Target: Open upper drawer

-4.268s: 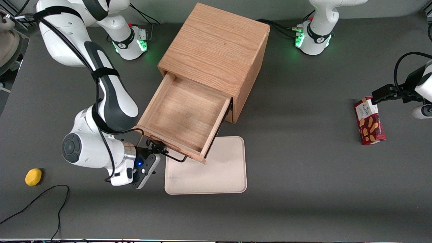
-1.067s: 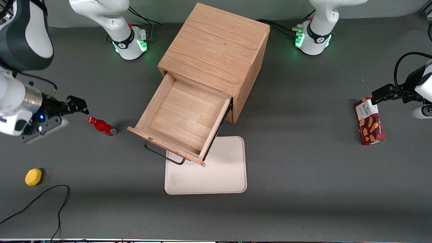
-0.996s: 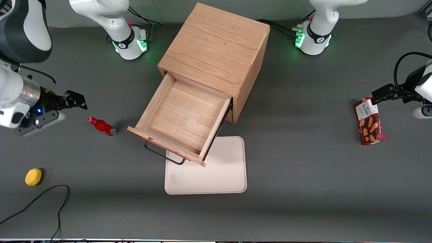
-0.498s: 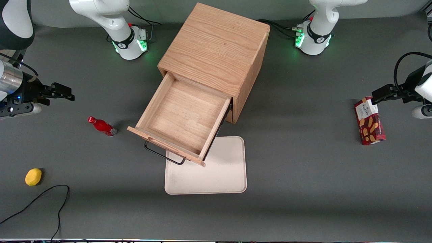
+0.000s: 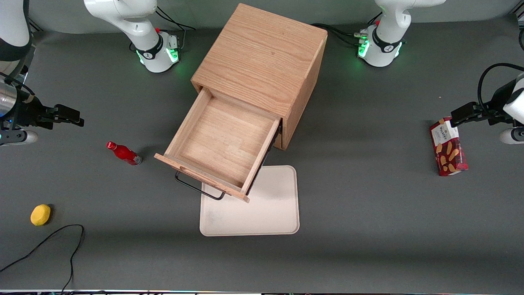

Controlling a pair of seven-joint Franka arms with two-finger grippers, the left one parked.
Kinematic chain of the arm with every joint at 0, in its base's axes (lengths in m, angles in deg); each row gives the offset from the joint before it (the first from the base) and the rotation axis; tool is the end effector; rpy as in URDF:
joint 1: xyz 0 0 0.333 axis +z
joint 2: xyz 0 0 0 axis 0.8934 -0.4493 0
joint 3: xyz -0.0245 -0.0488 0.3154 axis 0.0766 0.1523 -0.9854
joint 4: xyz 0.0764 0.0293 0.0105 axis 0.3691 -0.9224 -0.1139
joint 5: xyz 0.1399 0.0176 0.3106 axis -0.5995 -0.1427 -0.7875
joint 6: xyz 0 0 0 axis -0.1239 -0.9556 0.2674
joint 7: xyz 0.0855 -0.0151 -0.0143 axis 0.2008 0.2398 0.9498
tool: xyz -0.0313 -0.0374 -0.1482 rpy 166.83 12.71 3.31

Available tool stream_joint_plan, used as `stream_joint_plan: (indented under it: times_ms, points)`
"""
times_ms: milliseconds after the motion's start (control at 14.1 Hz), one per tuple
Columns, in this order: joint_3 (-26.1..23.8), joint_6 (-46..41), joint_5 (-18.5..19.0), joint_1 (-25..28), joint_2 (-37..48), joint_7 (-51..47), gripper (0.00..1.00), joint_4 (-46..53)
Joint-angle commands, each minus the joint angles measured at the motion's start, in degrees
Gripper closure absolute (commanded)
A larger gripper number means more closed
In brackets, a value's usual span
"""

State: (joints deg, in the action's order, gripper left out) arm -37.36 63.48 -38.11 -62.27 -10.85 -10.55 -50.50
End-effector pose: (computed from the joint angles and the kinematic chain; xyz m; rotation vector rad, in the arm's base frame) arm 0.4928 -0.0253 0.5304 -3.0990 0.0180 0.1989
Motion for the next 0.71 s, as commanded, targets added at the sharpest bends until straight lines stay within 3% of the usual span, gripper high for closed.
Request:
stream_joint_plan:
  times_ms: [0,356,640]
  points:
    - [0.46,-1.34,-0.63,0.11,-0.73,-3.82,0.00,1.80]
    - [-0.07,-2.13,-0.37,0.81,-0.55,-3.55,0.00,2.67]
    - [2.92,-2.84,-0.28,3.36,-0.90,-2.24,0.00,4.08]
